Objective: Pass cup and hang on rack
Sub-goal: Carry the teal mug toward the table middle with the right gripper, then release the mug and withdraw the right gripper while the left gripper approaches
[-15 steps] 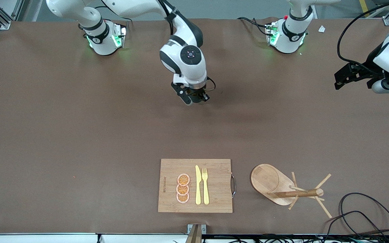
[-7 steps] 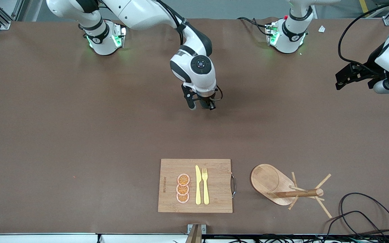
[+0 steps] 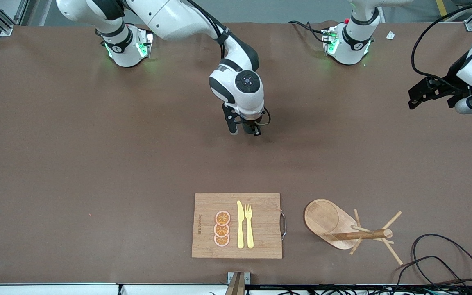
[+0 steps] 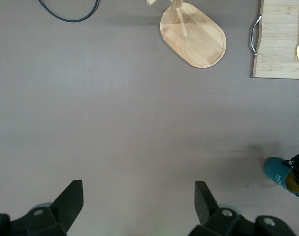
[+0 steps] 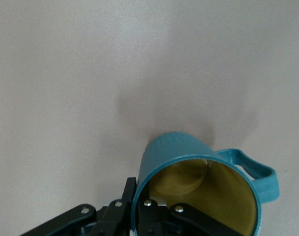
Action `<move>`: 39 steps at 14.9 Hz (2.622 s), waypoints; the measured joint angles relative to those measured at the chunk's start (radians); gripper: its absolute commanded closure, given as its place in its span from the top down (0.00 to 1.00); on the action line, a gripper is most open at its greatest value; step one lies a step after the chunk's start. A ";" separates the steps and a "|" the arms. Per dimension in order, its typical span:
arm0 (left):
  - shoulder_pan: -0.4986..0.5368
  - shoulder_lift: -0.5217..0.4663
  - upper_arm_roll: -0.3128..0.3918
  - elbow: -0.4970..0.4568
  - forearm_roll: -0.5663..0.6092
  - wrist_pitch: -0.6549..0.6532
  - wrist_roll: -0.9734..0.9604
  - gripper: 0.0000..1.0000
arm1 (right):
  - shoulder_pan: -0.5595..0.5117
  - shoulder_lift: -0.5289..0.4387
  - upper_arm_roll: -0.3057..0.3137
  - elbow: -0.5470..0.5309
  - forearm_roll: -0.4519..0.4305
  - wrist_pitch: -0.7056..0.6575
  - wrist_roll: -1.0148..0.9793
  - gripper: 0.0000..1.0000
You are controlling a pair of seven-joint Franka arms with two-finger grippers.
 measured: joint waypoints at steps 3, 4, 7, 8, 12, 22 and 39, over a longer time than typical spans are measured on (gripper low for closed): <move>0.000 0.001 0.000 0.000 0.000 0.000 0.000 1.00 | 0.002 0.004 -0.002 0.005 -0.024 0.000 0.001 0.89; -0.002 0.002 0.000 0.000 0.000 0.003 0.000 1.00 | 0.002 0.005 -0.003 0.008 -0.038 0.000 0.001 1.00; -0.008 0.003 -0.002 0.000 0.000 0.016 -0.014 1.00 | 0.015 0.005 0.000 0.018 -0.078 0.000 0.001 1.00; -0.009 0.003 -0.003 0.000 0.000 0.018 -0.024 1.00 | 0.026 0.005 0.000 0.029 -0.078 0.000 0.001 1.00; -0.014 0.009 -0.007 0.000 0.000 0.019 -0.051 1.00 | 0.049 -0.015 0.001 0.099 -0.078 -0.112 -0.005 1.00; -0.049 0.013 -0.065 0.000 0.000 0.034 -0.200 1.00 | -0.036 -0.282 -0.021 0.073 -0.115 -0.444 -0.608 1.00; -0.344 0.057 -0.335 -0.191 0.172 0.198 -0.966 1.00 | -0.633 -0.817 -0.029 -0.369 -0.116 -0.475 -1.754 1.00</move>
